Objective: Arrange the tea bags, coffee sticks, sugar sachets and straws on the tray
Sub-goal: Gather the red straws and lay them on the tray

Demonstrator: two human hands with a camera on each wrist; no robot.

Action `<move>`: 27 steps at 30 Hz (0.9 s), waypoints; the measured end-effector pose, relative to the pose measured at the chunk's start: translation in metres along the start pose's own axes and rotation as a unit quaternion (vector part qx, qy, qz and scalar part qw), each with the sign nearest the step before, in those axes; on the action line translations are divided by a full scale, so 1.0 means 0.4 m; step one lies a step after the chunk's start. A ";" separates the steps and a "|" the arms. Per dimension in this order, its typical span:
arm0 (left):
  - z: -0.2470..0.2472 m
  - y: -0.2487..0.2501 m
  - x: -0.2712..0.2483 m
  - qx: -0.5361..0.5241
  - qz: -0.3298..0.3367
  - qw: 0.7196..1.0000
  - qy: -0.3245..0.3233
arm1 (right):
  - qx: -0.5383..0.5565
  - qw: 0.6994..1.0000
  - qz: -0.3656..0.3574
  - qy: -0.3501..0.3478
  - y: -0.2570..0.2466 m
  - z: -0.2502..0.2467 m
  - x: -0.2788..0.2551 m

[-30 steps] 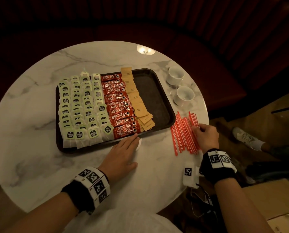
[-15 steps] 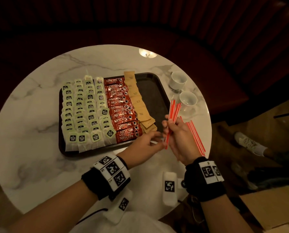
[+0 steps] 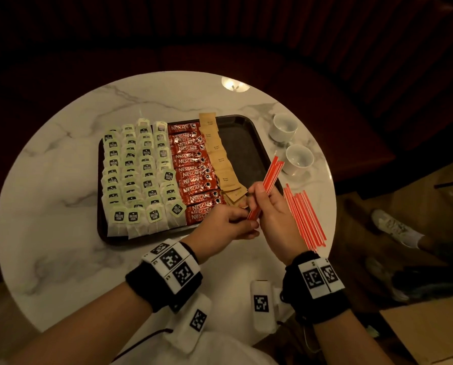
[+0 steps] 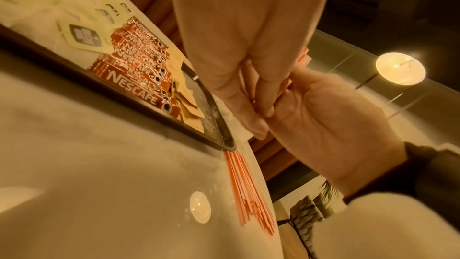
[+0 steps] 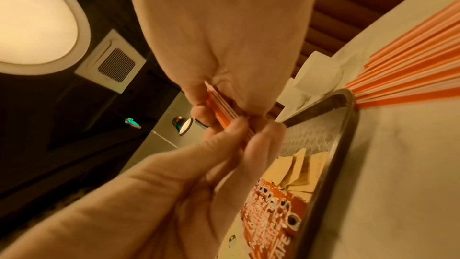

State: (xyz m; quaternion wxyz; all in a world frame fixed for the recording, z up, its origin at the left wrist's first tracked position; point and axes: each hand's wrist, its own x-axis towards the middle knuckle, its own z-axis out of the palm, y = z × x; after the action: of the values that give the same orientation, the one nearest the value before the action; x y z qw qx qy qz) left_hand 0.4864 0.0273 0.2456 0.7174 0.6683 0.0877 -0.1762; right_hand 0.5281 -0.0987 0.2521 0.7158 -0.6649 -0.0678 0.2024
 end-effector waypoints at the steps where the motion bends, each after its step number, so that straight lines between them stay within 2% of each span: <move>1: -0.002 0.004 -0.001 0.011 0.001 1.000 0.001 | -0.012 1.000 0.004 0.003 0.003 -0.003 -0.001; 4: -0.014 0.014 0.002 0.050 0.023 0.998 0.044 | -0.087 0.996 0.019 -0.007 0.015 -0.014 -0.012; 7: -0.029 0.024 0.001 0.097 0.080 0.988 0.086 | -0.150 0.985 0.063 -0.061 0.040 -0.020 -0.027; 10: -0.032 0.021 -0.004 0.233 0.124 0.961 0.082 | -0.141 0.981 0.094 -0.096 0.053 -0.019 -0.041; 12: -0.029 0.012 -0.005 0.278 0.129 0.949 0.072 | -0.135 0.981 0.105 -0.092 0.052 -0.020 -0.045; 17: -0.032 0.007 -0.004 0.282 0.109 0.951 0.070 | -0.184 0.977 0.091 -0.067 0.052 -0.030 -0.030; 20: -0.058 -0.009 -0.017 0.264 0.088 0.959 0.060 | -0.195 0.974 0.113 -0.017 0.041 -0.048 0.007; 23: -0.110 -0.034 -0.061 0.249 0.038 0.965 0.066 | -0.214 0.967 0.132 0.024 0.029 -0.074 0.067; 27: -0.193 -0.098 -0.156 0.248 0.002 0.964 0.092 | -0.306 0.946 0.101 0.043 0.024 -0.097 0.154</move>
State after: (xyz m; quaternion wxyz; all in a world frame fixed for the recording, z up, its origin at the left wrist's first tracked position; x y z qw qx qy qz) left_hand 0.4230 0.1105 0.2247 0.5184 0.8388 0.1050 -0.1288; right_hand 0.5962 -0.1109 0.2281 0.4555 -0.8637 -0.0281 0.2138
